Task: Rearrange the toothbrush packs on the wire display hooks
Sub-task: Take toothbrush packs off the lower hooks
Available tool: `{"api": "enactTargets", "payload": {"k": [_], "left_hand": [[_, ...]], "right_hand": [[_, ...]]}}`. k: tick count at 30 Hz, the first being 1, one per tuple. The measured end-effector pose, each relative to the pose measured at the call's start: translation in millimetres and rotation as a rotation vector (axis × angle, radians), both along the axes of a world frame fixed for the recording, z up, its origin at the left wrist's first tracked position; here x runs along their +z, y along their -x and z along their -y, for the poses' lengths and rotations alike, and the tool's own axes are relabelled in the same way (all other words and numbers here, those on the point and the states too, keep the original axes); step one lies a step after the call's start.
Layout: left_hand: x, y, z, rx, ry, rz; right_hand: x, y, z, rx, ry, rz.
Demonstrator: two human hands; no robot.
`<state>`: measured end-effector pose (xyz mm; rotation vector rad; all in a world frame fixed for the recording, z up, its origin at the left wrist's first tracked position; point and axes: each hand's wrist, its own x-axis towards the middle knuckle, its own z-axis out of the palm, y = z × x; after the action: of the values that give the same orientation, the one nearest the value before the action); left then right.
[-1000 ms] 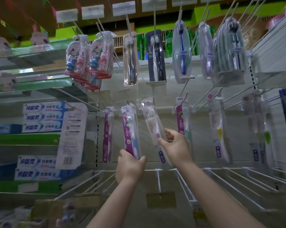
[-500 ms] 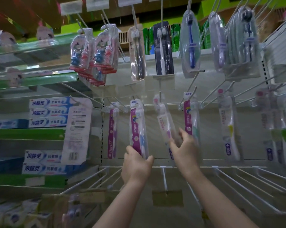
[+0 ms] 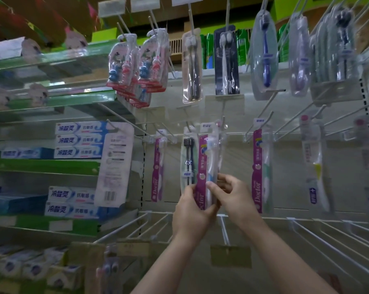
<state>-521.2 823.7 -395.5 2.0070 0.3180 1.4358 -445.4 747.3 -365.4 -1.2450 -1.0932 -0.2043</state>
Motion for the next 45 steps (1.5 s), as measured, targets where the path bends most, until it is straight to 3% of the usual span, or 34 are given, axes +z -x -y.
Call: {"api": "enactTargets", "payload": {"k": [4,9,15,19,24,28,36,45], "left_hand": [[-0.1,8.2,-12.1,-0.128,0.037,0.013],[8.8,6.2,-32.0,0.035,0.173,-0.038],[19.4,-4.0,-39.5,-0.044,0.381,-0.134],[21.9,-13.1,-40.0,-0.133,0.631,-0.08],[22.2,-29.1,-48.2,-0.433,1.062,0.1],[15.7,-37.9,-56.4,-0.534,1.205,0.279],[12.6,-12.9,-63.1,-0.629,1.18,0.473],[23.4,17.6,-63.0,-0.702,0.814,0.334]], "right_hand": [[-5.3,-3.2,0.0,-0.084,-0.026,0.023],[-5.9,-5.0,2.7,-0.176,-0.007,0.043],[-1.0,-12.3,6.6,-0.195,0.033,0.014],[-2.1,-15.5,8.5,-0.213,0.056,0.012],[-5.6,-19.1,10.4,-0.216,0.07,-0.012],[-8.3,-17.8,11.3,-0.211,0.108,-0.012],[-9.5,-9.0,3.7,-0.191,0.109,-0.039],[-8.7,-0.6,1.0,-0.186,0.074,-0.048]]}}
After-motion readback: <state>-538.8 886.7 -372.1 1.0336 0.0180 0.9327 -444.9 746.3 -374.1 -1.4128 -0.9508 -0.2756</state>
